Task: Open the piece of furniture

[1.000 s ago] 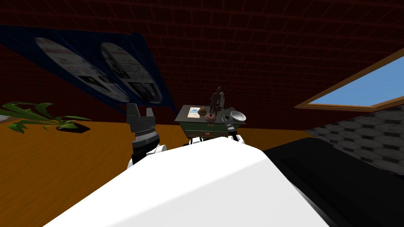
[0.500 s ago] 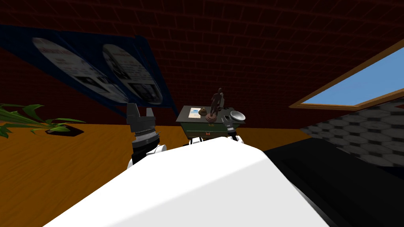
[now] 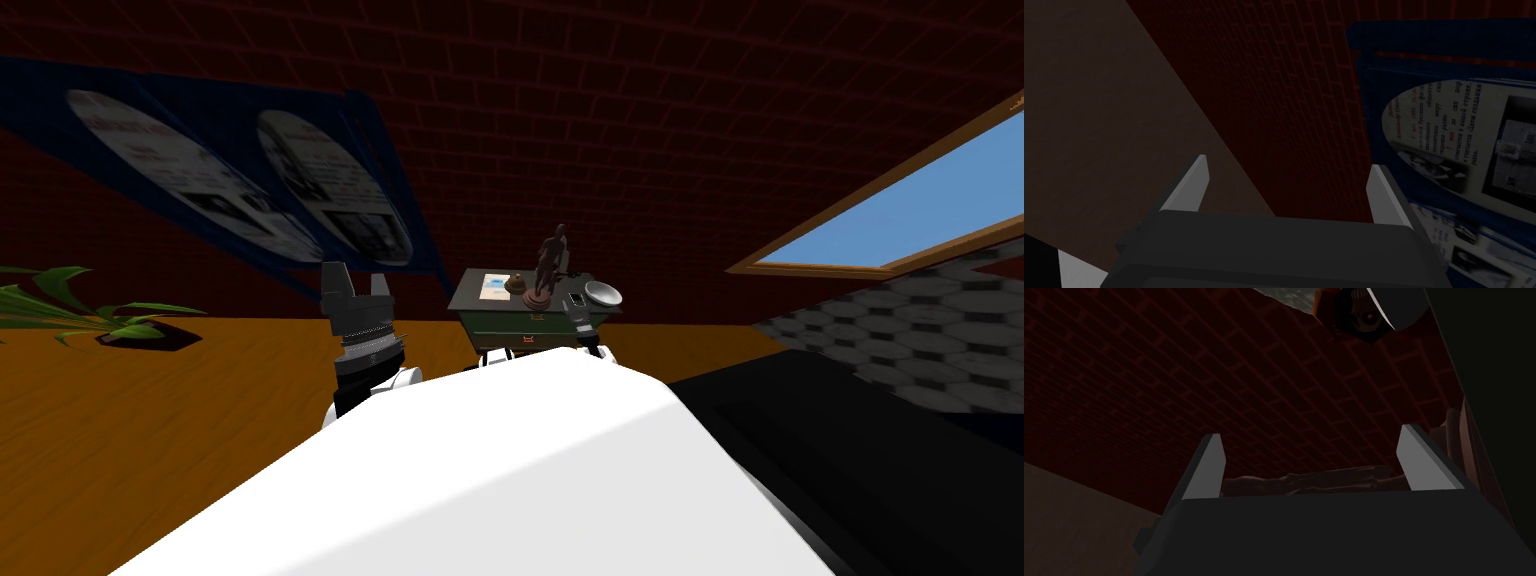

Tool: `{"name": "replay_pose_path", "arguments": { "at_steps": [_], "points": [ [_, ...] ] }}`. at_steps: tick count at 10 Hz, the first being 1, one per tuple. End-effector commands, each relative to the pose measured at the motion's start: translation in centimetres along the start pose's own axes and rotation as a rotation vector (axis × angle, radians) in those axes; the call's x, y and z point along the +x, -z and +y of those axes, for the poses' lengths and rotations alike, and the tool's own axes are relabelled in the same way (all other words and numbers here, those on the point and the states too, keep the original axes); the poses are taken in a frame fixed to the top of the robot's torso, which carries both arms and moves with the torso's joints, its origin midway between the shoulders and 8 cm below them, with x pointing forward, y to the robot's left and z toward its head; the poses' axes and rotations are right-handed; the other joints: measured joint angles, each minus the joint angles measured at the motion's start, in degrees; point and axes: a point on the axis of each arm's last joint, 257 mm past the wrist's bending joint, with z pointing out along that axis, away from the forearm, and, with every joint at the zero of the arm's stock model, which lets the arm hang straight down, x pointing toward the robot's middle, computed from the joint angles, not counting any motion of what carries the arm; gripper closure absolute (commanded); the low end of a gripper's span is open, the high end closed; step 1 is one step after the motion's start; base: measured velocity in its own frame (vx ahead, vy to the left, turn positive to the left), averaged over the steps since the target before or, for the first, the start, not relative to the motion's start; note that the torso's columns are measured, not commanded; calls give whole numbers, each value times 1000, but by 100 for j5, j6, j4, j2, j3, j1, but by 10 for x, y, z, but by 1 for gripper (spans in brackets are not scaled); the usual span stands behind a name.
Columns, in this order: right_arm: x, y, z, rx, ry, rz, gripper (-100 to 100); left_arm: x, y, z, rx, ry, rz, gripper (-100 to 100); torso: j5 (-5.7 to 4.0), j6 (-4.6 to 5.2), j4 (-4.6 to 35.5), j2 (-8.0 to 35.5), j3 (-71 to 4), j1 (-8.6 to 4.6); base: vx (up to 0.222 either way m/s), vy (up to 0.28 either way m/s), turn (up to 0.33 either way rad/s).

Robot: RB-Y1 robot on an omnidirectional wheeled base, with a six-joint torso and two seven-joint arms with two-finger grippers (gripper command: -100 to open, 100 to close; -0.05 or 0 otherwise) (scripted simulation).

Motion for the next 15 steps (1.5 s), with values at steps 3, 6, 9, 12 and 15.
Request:
{"name": "replay_pose_path", "arguments": {
  "at_steps": [3, 6, 9, 12, 15],
  "points": [
    [4, 23, 31, -55, -31, 49, -100, 0, 0, 0, 0, 0, 0, 0, 27, 30, 11, -2, -9, -10, -4, 14, 16],
    [8, 38, 49, -65, 33, 80, -100, 0, 0, 0, 0, 0, 0, 0, 67, 46, 47, 40, 9, 13, 34, 76, -68],
    [5, 42, 56, -62, 61, 84, -100, 0, 0, 0, 0, 0, 0, 0, 61, 26, 56, 54, 18, 6, -7, 15, -22],
    [5, 52, 70, -74, 73, 108, -100, 0, 0, 0, 0, 0, 0, 0, 48, 24, 35, 28, 4, 16, 7, 30, -33],
    [5, 52, 70, -74, 73, 108, -100, 0, 0, 0, 0, 0, 0, 0, 27, 12, 19, 18, 2, 9, 2, 24, -21]
  ]
}}
